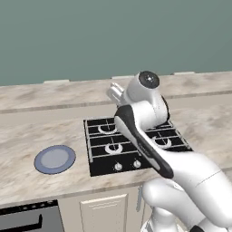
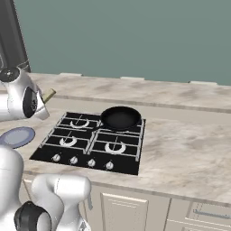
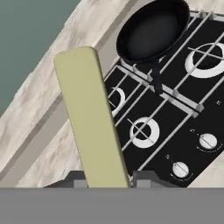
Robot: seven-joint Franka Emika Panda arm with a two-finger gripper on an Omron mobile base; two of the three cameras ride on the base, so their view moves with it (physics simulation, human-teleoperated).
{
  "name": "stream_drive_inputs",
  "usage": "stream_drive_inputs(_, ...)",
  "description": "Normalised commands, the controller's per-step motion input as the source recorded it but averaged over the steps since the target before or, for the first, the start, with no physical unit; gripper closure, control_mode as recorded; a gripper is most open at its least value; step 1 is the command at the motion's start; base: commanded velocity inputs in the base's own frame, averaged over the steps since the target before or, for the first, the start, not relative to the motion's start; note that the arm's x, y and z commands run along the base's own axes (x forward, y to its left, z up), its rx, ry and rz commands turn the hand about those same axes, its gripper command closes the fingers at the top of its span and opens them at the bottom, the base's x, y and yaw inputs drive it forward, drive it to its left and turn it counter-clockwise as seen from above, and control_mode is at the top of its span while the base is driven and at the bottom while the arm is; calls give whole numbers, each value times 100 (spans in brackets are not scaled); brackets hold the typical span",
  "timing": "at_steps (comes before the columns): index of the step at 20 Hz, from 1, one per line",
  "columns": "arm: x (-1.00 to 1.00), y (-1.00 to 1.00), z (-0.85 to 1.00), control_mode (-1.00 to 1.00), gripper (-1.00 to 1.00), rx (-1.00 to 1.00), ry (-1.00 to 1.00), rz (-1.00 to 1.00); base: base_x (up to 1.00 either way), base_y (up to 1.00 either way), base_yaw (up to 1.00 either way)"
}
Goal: Pick up the butter stick and place it in the pan. Then turn on the burner for the pan.
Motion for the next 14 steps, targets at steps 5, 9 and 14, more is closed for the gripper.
stream_drive_inputs(5, -15, -84, -5, -100, 100, 32, 12, -6, 0, 0, 0)
stream_drive_inputs(9, 2, -77, -2, -100, 100, 28, 8, 0, 0, 0, 0)
stream_drive_inputs(14, 0, -83, 0, -100, 100, 12, 3, 1, 0, 0, 0)
